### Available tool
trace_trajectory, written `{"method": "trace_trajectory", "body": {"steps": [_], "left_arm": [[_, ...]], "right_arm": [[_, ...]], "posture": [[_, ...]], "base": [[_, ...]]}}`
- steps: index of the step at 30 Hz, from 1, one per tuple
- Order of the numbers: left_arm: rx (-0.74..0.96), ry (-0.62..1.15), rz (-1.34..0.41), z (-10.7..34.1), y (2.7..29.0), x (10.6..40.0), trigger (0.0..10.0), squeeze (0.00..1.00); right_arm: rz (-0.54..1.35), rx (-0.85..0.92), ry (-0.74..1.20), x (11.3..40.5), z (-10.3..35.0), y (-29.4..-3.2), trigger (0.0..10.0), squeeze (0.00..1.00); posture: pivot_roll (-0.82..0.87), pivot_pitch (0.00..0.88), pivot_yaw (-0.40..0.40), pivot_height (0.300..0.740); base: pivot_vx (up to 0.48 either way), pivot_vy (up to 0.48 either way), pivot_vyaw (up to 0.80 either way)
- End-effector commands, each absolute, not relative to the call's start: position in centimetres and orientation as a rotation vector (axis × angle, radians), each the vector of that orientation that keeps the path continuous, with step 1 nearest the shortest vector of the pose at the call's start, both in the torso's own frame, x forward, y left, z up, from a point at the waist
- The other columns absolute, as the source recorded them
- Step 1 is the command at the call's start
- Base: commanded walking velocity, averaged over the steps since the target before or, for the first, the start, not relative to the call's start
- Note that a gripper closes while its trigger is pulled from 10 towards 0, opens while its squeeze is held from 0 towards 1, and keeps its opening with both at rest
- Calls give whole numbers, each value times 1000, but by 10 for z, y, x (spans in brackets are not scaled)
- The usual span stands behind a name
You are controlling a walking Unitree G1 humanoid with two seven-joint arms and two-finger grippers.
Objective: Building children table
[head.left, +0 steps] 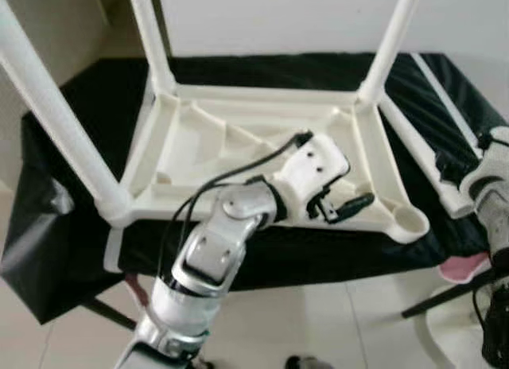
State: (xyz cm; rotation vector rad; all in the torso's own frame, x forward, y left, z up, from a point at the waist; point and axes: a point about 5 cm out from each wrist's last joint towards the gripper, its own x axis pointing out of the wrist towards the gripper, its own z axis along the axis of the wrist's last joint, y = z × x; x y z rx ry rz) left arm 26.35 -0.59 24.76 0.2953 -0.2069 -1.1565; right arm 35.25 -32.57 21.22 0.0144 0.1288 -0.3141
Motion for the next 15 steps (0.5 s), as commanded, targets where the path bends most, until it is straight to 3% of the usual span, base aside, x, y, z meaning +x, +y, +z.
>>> {"method": "trace_trajectory", "body": {"steps": [1, 15], "left_arm": [[274, -199, -1112, 247, -5, 261, 10000, 0], [231, -146, -1096, 247, -4, 249, 10000, 0]], "right_arm": [[-326, 10, 182, 354, 211, -327, 10000, 0], [-237, -10, 318, 369, 228, -317, 10000, 0]], "posture": [[21, 225, 10, 740], [36, 272, 5, 740]], "base": [[0, 0, 0], [0, 0, 0]]}}
